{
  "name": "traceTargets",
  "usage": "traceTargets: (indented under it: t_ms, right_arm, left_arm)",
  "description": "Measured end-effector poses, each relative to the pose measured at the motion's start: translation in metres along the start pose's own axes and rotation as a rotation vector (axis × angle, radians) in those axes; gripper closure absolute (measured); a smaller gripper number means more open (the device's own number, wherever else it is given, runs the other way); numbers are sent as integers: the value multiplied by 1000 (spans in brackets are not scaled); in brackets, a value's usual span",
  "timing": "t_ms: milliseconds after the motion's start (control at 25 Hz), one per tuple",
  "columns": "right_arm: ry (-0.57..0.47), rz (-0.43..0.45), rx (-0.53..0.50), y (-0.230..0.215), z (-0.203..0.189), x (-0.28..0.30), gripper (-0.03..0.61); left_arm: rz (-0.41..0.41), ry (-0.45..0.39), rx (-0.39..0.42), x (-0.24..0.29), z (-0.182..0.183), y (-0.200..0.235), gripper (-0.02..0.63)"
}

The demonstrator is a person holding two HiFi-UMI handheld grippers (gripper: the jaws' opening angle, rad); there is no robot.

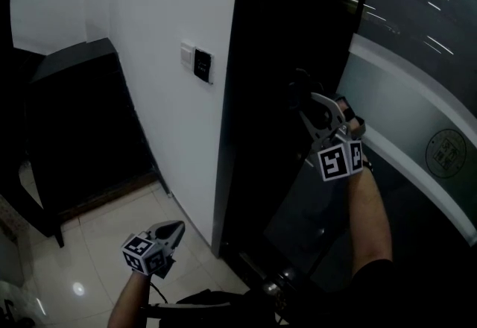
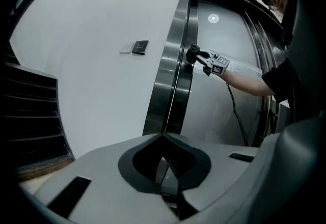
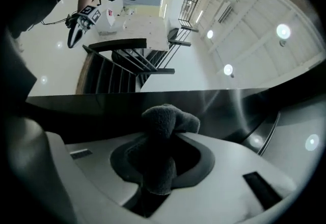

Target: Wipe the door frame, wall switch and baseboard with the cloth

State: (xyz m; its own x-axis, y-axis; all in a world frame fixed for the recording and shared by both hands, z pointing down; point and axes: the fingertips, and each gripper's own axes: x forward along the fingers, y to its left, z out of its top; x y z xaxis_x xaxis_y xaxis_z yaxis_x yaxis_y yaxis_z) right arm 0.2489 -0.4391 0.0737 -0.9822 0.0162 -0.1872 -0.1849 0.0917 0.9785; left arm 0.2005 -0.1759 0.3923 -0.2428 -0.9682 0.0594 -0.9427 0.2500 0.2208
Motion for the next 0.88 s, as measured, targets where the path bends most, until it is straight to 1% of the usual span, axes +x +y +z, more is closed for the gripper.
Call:
traceTargets:
  t_ms: [80,160,320,520,720,880]
  right_arm:
    - [-22,-12,-10,-17,11,12,495]
    - [-33,-2,-18,-18,17,24,495]
    - [-39,30,2,3,19,42,495]
    - [-47,22,63,22,15,42,495]
    - [-34,76,58,50,7,38,495]
    - [-22,105,76,71,2,34,495]
  left_arm:
    - [7,-13,2,-3,4,2,612]
    - [19,-23,2,-8,5,5,612]
    - [52,-35,1,-20,7,12,612]
    - [79,-30,-1,-31,4,18,612]
    - [74,-13,-1,-30,1,15,612]
    - [68,-6,2,-27,0,11,612]
